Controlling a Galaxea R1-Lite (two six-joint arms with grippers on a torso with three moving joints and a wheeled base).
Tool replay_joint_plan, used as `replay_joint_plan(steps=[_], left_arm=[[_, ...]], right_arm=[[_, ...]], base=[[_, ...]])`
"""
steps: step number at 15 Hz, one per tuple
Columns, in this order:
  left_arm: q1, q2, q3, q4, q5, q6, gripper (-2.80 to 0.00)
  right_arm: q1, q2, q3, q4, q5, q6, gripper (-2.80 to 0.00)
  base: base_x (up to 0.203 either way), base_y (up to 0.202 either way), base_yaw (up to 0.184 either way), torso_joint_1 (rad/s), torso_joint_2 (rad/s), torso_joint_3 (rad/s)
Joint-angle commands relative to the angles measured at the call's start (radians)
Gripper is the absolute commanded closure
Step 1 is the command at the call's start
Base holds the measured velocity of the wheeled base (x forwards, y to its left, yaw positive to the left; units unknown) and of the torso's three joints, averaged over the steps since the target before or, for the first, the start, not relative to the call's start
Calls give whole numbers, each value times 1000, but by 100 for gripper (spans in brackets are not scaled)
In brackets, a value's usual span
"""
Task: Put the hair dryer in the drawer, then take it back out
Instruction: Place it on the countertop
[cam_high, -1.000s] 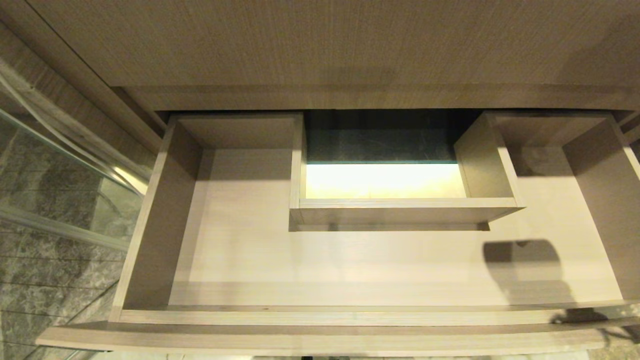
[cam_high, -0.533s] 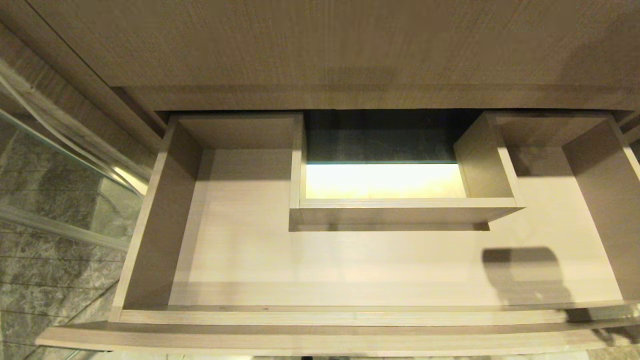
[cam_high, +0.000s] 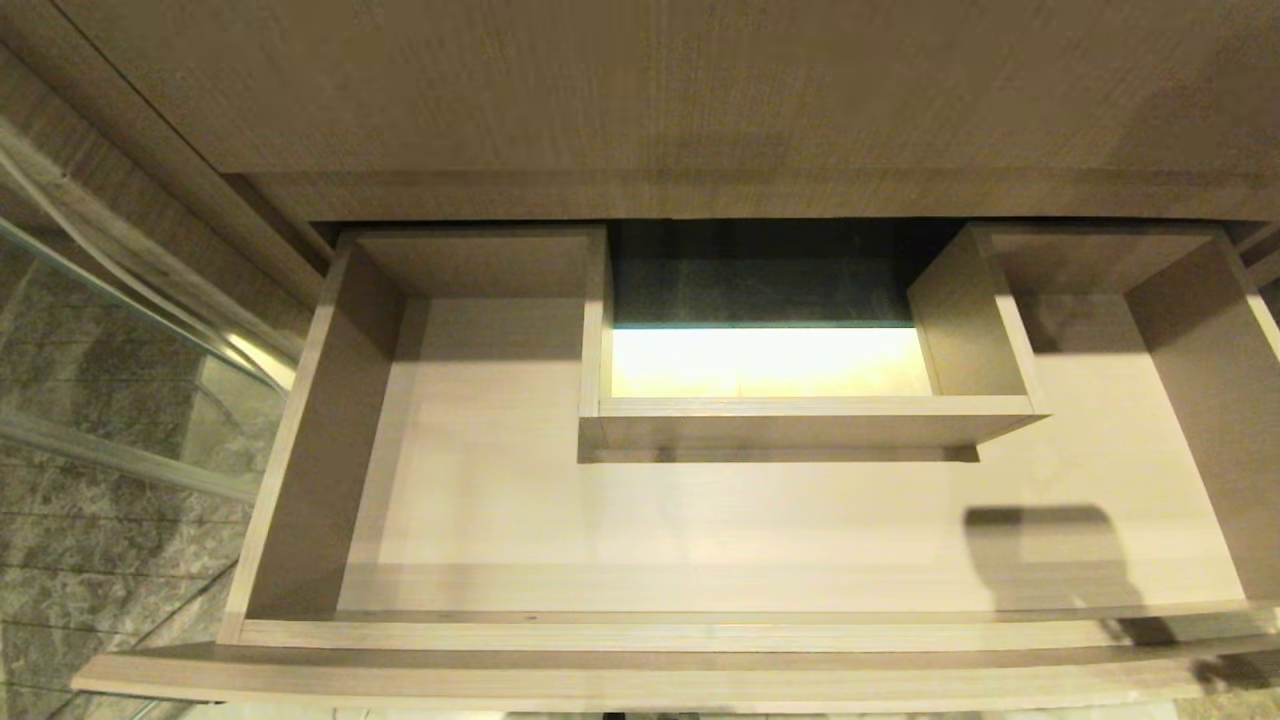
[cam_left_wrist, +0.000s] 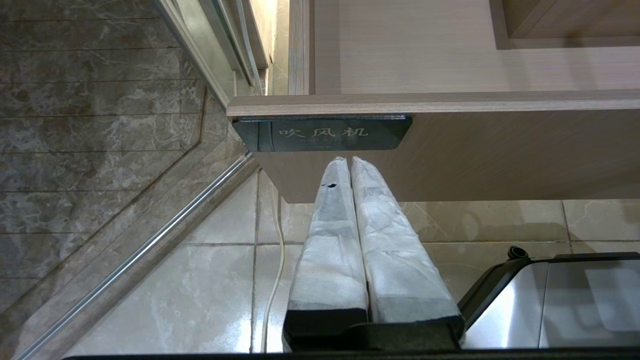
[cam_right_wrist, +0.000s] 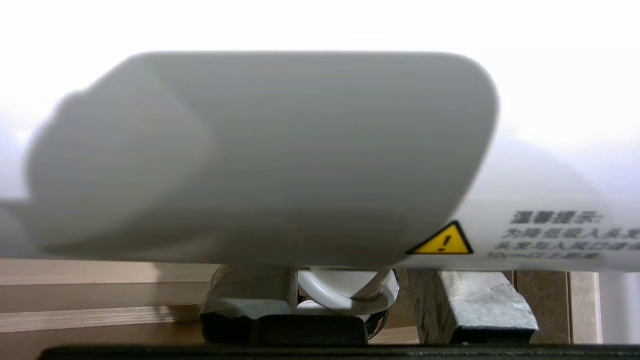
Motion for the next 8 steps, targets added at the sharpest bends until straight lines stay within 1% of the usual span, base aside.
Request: replay_joint_plan(steps=[1, 8], left_arm=[[-1, 0, 0, 0, 0, 0, 0], [0, 0, -1, 0, 0, -1, 0]], right_arm=[[0, -8, -1, 1, 1, -2, 0], [-1, -64, -19, 5, 3, -10, 0]], base=[[0, 0, 0, 0, 0, 0], [0, 0, 0, 0, 0, 0]])
